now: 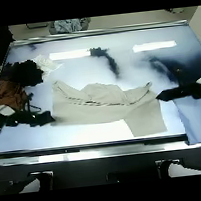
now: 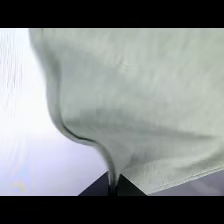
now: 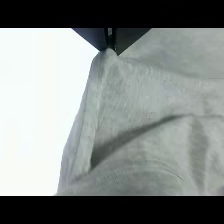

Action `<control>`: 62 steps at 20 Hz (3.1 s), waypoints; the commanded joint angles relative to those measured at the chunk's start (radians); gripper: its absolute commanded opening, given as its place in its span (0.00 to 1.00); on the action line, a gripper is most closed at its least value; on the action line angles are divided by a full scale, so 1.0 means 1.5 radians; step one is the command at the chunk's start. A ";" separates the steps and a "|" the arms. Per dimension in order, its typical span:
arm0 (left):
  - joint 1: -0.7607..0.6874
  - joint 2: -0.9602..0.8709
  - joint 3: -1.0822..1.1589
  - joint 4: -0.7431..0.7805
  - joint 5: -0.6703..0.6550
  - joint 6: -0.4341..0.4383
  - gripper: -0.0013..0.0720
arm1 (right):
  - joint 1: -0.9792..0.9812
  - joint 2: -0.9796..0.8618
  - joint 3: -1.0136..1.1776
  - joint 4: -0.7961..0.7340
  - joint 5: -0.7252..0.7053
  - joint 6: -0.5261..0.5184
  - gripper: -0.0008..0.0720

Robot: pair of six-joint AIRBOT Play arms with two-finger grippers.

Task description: Fold the shirts.

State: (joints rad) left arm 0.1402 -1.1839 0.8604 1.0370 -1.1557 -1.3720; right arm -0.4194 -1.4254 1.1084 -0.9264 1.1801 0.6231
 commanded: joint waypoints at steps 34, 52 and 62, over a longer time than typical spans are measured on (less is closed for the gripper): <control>0.055 -0.270 0.417 -0.019 0.010 0.025 0.05 | 0.203 -0.196 0.453 -0.258 0.015 0.260 0.09; 0.055 -0.437 0.603 0.125 -0.300 0.002 0.05 | 0.212 -0.198 0.385 -0.298 0.248 0.268 0.09; 0.025 -0.439 0.494 0.176 -0.316 -0.017 0.05 | 0.212 -0.208 0.303 -0.283 0.183 0.278 0.09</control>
State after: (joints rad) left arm 0.1810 -1.8408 1.6264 1.2476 -1.6157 -1.3945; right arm -0.1017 -1.7329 1.5742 -1.3510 1.4490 1.0378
